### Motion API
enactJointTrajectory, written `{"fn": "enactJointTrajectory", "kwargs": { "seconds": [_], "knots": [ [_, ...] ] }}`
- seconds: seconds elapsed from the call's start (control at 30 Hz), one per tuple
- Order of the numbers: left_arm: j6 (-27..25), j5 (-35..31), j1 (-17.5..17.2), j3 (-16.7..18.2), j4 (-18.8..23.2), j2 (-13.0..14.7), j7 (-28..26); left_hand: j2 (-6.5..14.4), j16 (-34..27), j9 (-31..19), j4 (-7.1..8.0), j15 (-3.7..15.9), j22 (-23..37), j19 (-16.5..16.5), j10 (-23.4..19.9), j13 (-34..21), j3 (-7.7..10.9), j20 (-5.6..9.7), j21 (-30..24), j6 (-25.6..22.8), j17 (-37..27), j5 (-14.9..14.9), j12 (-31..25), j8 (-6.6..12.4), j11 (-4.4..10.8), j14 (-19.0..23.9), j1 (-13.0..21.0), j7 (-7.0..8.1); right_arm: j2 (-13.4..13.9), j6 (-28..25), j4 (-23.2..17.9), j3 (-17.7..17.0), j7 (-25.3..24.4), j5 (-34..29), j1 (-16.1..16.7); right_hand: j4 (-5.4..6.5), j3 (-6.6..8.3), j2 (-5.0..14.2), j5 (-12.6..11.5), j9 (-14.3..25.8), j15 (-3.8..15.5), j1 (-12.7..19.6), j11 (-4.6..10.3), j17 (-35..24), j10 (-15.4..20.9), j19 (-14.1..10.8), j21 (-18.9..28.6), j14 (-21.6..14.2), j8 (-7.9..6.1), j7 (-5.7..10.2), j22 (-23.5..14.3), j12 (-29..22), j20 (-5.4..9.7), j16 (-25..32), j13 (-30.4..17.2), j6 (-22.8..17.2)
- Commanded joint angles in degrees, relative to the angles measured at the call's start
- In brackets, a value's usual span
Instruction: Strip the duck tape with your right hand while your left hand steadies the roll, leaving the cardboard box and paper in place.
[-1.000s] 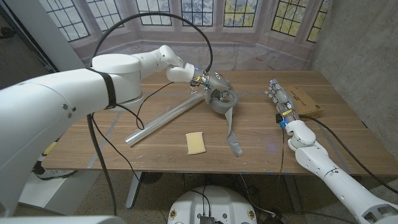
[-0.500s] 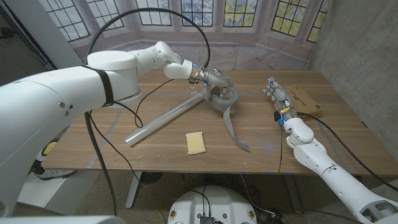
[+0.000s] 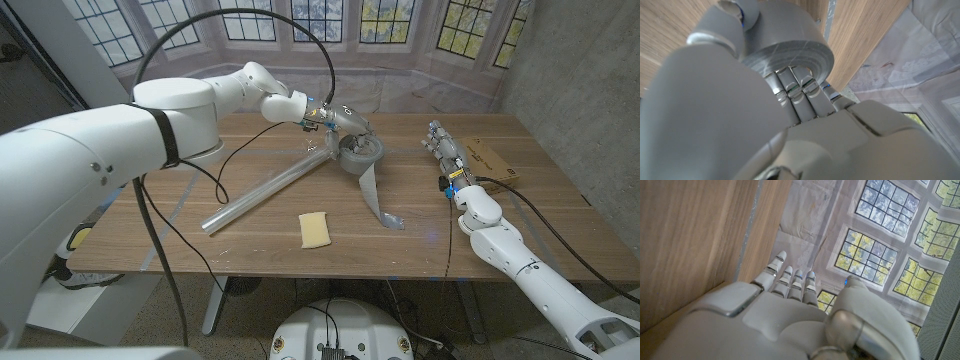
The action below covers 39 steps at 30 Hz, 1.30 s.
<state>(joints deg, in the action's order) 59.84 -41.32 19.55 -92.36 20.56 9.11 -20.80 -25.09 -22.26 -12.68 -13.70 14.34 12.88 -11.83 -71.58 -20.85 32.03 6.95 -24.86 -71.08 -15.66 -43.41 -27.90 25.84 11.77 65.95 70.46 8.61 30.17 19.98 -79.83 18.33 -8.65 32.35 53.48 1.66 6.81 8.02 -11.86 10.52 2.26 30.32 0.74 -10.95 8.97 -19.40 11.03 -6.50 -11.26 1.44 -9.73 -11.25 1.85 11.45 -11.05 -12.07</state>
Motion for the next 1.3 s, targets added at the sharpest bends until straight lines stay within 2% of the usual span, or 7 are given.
{"fn": "enactJointTrajectory", "kwargs": {
  "seconds": [0.03,0.1,0.27,0.57,0.73,1.13,1.3],
  "knots": [
    [3.80,8.83,-0.76,4.14,0.54,1.19,10.94,25.99,-2.14,-26.21,2.71,-1.21,1.66,0.19,-7.57,-20.85,3.36,-0.16,-0.73,-5.23,-8.68,-0.06,-9.63,35.01,-0.12,6.91,29.58,-4.64,0.34,-0.29,-0.76,0.13,-0.33,-0.65,-0.20,-0.27,0.18,0.25,0.00,0.17,2.21,0.01,-0.05,-0.18,0.58,-0.12,0.06,-0.51,0.19,0.15,-0.13,-0.03,0.28,-0.07,-0.19,-0.56],
    [4.42,8.87,-0.71,4.31,0.68,1.28,11.24,25.94,-2.20,-26.24,2.71,-1.21,1.67,0.24,-7.50,-20.86,3.48,-0.20,-0.88,-5.13,-8.79,-0.01,-9.64,35.03,-0.14,6.89,29.57,-4.55,0.40,-0.36,-0.90,0.13,-0.34,-0.67,-0.13,-0.28,0.19,0.25,0.01,0.17,2.17,0.01,-0.02,-0.17,0.57,-0.11,0.05,-0.50,0.19,0.17,-0.13,-0.02,0.28,-0.08,-0.19,-0.56],
    [5.34,13.41,-1.79,6.85,0.75,1.68,17.48,25.81,-2.30,-26.50,2.71,-1.22,1.66,0.37,-7.34,-20.80,3.75,-0.22,-1.17,-5.06,-8.98,0.06,-9.61,35.24,-0.14,6.85,29.56,-4.55,0.62,-0.48,-1.41,0.18,-0.29,-0.75,0.18,-0.30,0.22,0.26,0.01,0.17,2.18,-0.03,0.08,-0.18,0.59,-0.11,0.05,-0.52,0.19,0.18,-0.13,-0.03,0.24,-0.07,-0.19,-0.55],
    [4.99,24.16,-3.85,12.91,1.08,1.74,35.42,25.54,-2.54,-25.69,2.73,-1.24,1.64,0.59,-7.39,-20.90,4.33,-0.28,-1.87,-5.17,-9.40,0.19,-9.83,34.93,-0.16,6.80,29.49,-4.55,0.98,-0.48,-2.62,-0.15,-1.02,-0.94,1.26,-0.39,0.28,0.24,0.02,0.17,2.23,-0.02,0.09,-0.17,0.59,-0.11,0.05,-0.51,0.21,0.19,-0.13,-0.02,0.26,-0.08,-0.19,-0.51],
    [2.77,30.22,-4.92,16.64,1.19,1.05,47.27,25.25,-2.68,-24.28,2.75,-1.27,1.59,0.82,-7.32,-21.14,4.86,-0.41,-2.48,-5.15,-9.71,0.30,-10.05,34.20,-0.20,6.75,29.41,-4.34,0.80,-0.31,-2.71,-0.15,-1.21,-0.99,1.51,-0.44,0.31,0.22,0.03,0.17,2.22,-0.04,0.15,-0.16,0.57,-0.12,0.05,-0.52,0.20,0.18,-0.13,-0.01,0.26,-0.08,-0.19,-0.53],
    [-0.53,34.86,-5.74,21.71,1.40,-0.21,61.86,24.83,-2.95,-23.11,2.73,-1.31,1.57,1.27,-7.19,-21.32,5.79,-0.80,-3.54,-5.34,-10.20,0.44,-10.20,33.87,-0.22,6.74,29.39,-4.23,0.46,0.17,-2.70,-0.01,-1.23,-1.18,1.76,-0.53,0.40,0.22,0.04,0.17,2.23,-0.06,0.02,-0.16,0.63,-0.12,0.05,-0.45,0.21,0.18,-0.13,-0.04,0.27,-0.11,-0.19,-0.52],
    [-4.99,38.18,-6.30,24.11,1.27,-1.31,69.39,24.65,-3.08,-22.06,2.75,-1.32,1.58,1.52,-7.06,-21.38,6.23,-0.93,-4.06,-5.38,-10.42,0.53,-10.22,33.40,-0.27,6.74,29.36,-4.11,0.31,0.40,-2.47,0.05,-1.00,-1.06,1.83,-0.57,0.42,0.20,0.05,0.17,2.18,-0.10,0.06,-0.16,0.60,-0.14,0.06,-0.50,0.19,0.17,-0.13,-0.02,0.27,-0.10,-0.19,-0.55]
  ]
}}
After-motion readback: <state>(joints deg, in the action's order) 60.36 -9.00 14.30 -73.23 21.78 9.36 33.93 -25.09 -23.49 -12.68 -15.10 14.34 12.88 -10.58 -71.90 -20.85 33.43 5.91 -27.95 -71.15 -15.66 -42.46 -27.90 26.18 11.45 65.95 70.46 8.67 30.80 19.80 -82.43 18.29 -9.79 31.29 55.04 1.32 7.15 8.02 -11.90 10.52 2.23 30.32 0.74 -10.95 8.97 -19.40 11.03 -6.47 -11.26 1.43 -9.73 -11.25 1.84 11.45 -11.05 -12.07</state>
